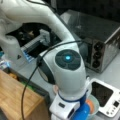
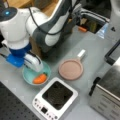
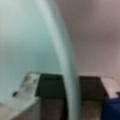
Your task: Pick up the pan. Place the pan on the table. Pick up the bowl. Place the bowl on the stove.
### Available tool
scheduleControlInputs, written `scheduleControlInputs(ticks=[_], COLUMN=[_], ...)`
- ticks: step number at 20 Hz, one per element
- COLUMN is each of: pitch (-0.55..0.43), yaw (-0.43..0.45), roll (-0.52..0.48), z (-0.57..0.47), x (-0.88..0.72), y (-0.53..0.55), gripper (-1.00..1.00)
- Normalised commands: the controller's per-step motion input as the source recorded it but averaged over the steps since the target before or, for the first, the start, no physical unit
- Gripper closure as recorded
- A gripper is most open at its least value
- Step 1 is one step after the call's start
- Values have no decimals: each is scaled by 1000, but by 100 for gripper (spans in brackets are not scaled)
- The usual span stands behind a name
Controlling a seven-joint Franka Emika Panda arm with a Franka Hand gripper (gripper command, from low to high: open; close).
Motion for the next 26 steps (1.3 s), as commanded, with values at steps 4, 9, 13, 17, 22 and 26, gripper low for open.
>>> scheduleControlInputs(ticks=[4, 9, 13, 17, 22, 26], pitch=[-123, -115, -119, -127, -125, -146], yaw=[-221, -170, -107, -61, -19, -26], roll=[17, -30, -86, -117, -145, -162], z=[-76, -87, -87, -89, -102, -123], x=[-240, -250, -229, -226, -252, -261], y=[429, 435, 410, 349, 246, 201], gripper=[100, 100, 100, 100, 100, 100])
